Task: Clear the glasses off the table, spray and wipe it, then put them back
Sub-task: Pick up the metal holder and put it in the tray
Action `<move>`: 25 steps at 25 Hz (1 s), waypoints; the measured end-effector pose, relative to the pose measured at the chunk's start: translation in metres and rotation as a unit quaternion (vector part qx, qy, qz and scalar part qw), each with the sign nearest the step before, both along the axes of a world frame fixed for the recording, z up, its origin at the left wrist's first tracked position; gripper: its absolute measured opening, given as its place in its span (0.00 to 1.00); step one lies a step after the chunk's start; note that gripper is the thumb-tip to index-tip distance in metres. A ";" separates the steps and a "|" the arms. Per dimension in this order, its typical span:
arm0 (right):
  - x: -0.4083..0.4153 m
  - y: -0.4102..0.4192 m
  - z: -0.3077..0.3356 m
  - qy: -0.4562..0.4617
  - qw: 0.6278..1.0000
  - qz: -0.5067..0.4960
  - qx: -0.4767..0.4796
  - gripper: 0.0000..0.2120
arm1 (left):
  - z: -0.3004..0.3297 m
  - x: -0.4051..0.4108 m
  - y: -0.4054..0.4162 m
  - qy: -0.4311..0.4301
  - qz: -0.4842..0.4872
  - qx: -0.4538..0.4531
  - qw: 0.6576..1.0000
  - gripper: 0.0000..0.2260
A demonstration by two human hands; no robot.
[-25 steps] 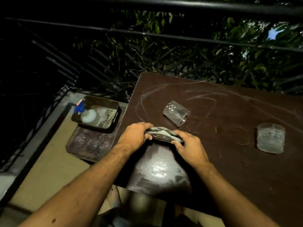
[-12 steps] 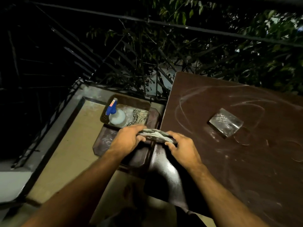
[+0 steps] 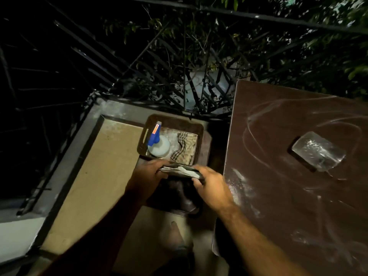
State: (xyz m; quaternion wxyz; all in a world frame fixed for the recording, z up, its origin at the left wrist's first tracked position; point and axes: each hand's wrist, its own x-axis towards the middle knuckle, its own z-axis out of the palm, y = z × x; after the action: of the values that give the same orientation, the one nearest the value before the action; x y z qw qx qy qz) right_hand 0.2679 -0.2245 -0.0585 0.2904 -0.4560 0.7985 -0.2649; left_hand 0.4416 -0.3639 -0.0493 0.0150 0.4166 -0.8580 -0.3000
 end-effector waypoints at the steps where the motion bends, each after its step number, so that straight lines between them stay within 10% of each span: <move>1: 0.006 -0.005 -0.008 -0.010 1.000 -0.001 0.007 0.19 | -0.006 0.004 -0.005 0.006 0.003 0.002 1.000 0.16; 25: 0.044 -0.061 -0.134 -0.007 0.996 -0.039 0.084 0.17 | -0.139 0.032 -0.059 -0.102 0.039 0.076 0.991 0.19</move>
State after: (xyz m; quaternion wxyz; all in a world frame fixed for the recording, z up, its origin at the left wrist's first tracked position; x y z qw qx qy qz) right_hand 0.3124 -0.2856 -0.1921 0.3228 -0.3963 0.8331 -0.2114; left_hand 0.4740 -0.4230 -0.1880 -0.0924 0.4779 -0.8131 -0.3192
